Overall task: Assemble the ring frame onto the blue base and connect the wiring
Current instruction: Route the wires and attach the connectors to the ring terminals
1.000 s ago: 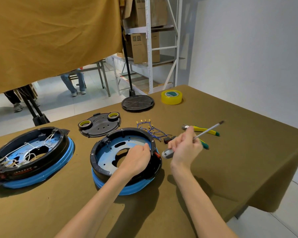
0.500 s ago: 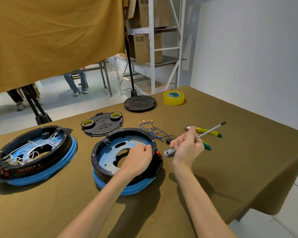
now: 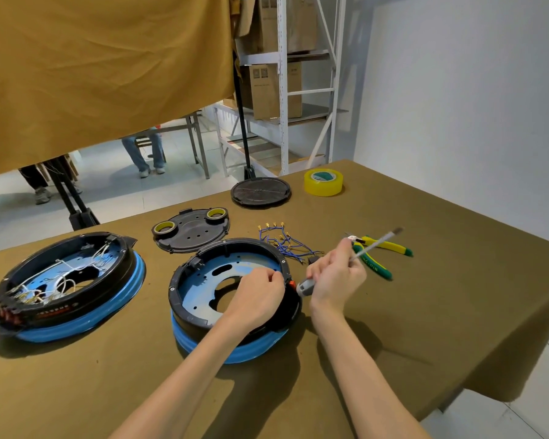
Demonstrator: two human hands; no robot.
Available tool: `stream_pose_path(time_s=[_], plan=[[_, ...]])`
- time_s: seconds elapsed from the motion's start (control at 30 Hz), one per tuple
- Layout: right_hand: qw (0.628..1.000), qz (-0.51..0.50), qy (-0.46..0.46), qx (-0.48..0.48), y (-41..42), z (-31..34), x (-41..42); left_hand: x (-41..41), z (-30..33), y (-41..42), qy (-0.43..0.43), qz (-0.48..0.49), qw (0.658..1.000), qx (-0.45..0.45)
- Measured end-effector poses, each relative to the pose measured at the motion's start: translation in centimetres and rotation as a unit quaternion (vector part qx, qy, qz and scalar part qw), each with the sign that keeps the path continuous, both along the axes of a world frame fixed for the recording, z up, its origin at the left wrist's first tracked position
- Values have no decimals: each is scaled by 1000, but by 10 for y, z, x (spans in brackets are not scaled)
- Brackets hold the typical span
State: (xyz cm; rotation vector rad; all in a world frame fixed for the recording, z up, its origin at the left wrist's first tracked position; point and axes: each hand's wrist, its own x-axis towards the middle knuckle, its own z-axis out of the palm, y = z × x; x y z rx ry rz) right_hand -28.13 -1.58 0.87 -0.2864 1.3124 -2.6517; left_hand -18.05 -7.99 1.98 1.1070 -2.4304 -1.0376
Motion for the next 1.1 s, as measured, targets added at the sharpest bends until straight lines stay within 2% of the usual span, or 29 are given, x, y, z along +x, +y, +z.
stream_pose_path(time_s=[0.13,0.23,0.3,0.37,0.47,0.57,0.8,1.1], plan=[[999,22,1,32,-2,-4,-4,1,0,-2,-4,-7,1000,-2],[989,78,-14,123,7,-10,-21,4,-2,-3,-5,-22,1000,-10],[957,151,32,246,15,-15,-26,4,-4,-4,0,-16,1000,-14],[902,221,122,350,24,-20,-25,3,-6,-6,9,4,1000,-6],[854,260,233,387,39,-23,-21,2,-7,-8,10,18,1000,2],[812,233,311,435,43,-23,-21,2,-6,-9,3,24,1000,6],[803,179,399,405,43,-24,-20,6,-9,-8,47,17,999,7],[781,173,464,379,43,-32,-17,10,-5,-7,62,5,997,55]])
